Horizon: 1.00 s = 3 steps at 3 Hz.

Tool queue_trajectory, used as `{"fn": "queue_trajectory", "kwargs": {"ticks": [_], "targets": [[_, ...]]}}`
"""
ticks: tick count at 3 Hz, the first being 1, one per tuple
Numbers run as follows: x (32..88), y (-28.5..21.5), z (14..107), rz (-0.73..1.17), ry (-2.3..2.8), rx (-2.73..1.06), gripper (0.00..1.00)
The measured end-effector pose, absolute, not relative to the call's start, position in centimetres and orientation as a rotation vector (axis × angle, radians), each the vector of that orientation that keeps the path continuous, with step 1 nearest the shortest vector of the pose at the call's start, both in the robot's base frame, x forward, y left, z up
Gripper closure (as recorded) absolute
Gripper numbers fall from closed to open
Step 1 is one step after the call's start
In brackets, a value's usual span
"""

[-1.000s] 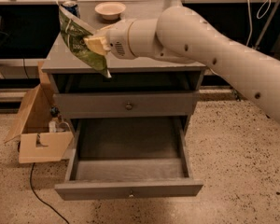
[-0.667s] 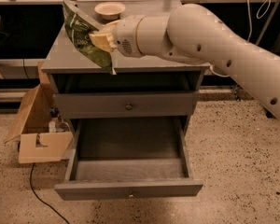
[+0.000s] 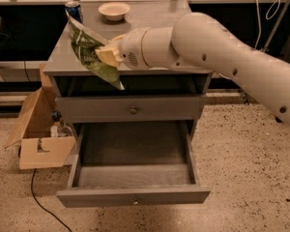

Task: Place green jalapeno chip bag into middle drawer

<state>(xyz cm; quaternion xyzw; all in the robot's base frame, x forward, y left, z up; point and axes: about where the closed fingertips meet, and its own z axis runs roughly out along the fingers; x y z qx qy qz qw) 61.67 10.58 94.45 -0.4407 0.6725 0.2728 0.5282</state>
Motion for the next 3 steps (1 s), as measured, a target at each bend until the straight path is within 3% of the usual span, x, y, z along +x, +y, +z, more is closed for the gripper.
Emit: {"fn": "queue_trajectory", "kwargs": {"ticks": [1,3], "targets": [[59.3,9.3,89.6,0.664,1.711,-1.029,1.00],[55.0,1.0,74.8,0.635,1.967,-0.778,1.00]]}}
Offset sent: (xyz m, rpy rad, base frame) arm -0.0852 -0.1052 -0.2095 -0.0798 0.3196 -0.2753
